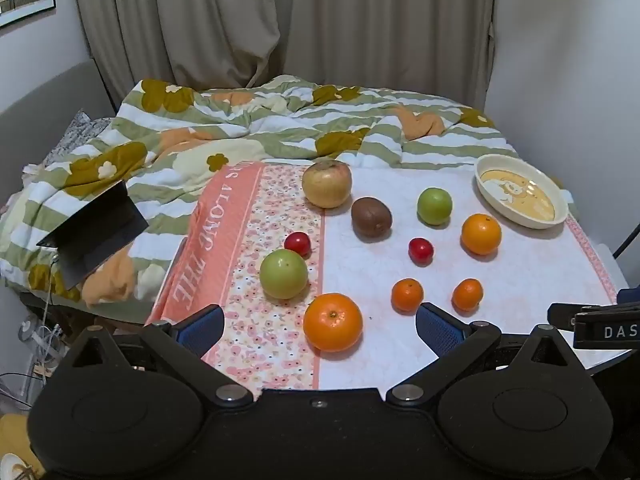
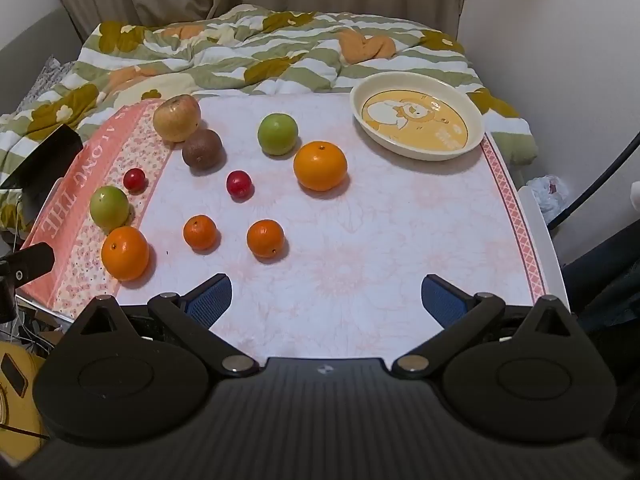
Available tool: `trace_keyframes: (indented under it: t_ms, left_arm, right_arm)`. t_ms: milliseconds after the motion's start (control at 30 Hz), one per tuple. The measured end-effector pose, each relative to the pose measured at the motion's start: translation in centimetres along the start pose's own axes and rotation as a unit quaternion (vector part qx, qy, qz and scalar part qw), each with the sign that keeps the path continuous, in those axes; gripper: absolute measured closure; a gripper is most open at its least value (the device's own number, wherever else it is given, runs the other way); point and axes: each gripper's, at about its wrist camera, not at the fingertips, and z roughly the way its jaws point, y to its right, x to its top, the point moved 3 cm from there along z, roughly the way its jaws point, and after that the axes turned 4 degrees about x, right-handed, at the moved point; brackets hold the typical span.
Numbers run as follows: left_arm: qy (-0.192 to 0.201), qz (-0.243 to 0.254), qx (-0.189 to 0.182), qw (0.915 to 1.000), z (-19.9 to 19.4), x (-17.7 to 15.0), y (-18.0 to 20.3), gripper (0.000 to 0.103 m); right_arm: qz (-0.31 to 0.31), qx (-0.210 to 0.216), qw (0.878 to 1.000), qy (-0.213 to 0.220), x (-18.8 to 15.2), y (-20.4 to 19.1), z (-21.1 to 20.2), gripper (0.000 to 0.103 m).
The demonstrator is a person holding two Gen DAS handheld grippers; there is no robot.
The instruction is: Organize fruits
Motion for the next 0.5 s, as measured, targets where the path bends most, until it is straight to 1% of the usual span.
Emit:
trace_keyframes:
  t_ms: [100, 133, 167, 200, 267, 500]
  left_arm:
    - [-0.003, -0.010, -0.008, 0.9999, -0.17, 0.03, -0.47, 0.000]
    - [-0.001, -0.010, -0.007, 0.9999, -0.38, 0.10, -0.77, 0.000]
    - [0.002, -0.003, 0.000, 1.0000, -0.71, -0.05, -0.28, 0.000]
    - [-0.006, 0.003, 0.003, 1.0000, -0.37, -0.02, 0.00, 0.000]
    - [-0.004, -0.002, -0.001, 1.0000, -0.01, 0.12, -0.01, 0.000]
    - [0.002, -0.008, 0.005, 0.9999, -0.01, 0.10, -0.32, 0.000]
  right_arm:
    - [0.001, 0.003, 1.000, 0.003, -0.03, 0.02, -0.03, 0.000]
    - [0.001, 0.003, 1.000, 0.002, -0.05, 0.02, -0.02, 0.000]
    - [0.000, 0.002, 1.000, 0.001, -0.07, 0.01, 0.00, 0.000]
    - [-0.001, 0.002, 1.000, 0.001, -0.08, -0.01, 0.00, 0.000]
    - [0.002, 0.004, 1.000, 0.002, -0.04, 0.05, -0.09, 0.000]
    - [0.002, 0.003, 1.000, 0.004, -0.11, 0.01, -0.20, 0.000]
